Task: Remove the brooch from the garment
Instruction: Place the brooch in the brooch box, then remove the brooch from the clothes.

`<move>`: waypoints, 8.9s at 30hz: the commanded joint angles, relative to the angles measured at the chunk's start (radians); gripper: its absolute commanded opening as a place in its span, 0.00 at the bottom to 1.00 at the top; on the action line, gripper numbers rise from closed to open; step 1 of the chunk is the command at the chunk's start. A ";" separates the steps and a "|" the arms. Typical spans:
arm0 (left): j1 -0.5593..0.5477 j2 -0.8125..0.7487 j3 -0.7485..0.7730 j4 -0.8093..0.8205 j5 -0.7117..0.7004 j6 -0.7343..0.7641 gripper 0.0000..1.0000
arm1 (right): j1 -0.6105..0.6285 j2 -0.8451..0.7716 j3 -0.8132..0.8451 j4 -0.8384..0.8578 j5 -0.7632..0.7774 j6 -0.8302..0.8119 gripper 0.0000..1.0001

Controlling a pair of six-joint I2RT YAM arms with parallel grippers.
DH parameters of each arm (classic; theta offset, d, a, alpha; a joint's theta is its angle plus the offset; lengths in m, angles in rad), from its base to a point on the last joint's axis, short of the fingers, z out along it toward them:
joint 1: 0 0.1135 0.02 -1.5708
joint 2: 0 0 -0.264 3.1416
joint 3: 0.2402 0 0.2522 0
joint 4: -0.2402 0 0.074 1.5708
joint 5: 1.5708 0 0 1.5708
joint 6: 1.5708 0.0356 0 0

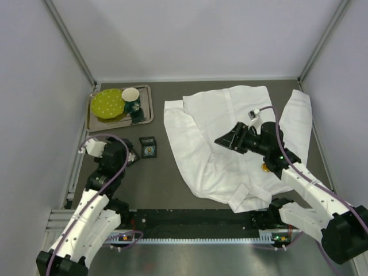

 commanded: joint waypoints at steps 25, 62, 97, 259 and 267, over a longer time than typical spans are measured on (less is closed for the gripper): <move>-0.291 0.749 0.486 0.690 1.055 0.528 0.75 | -0.439 -0.055 -0.008 -0.565 0.165 -0.138 0.68; -0.776 1.880 1.386 0.758 1.118 0.591 0.30 | -0.847 -0.010 -0.139 -0.582 0.195 -0.199 0.36; -0.776 1.923 1.406 0.669 1.098 0.601 0.30 | -0.847 0.048 -0.191 -0.450 0.127 -0.158 0.16; -0.891 1.728 1.341 0.492 0.707 1.018 0.40 | -0.769 0.105 -0.105 -0.378 0.112 -0.115 0.23; -0.891 1.755 1.372 0.477 0.685 1.058 0.36 | -0.770 0.105 -0.104 -0.381 0.104 -0.109 0.23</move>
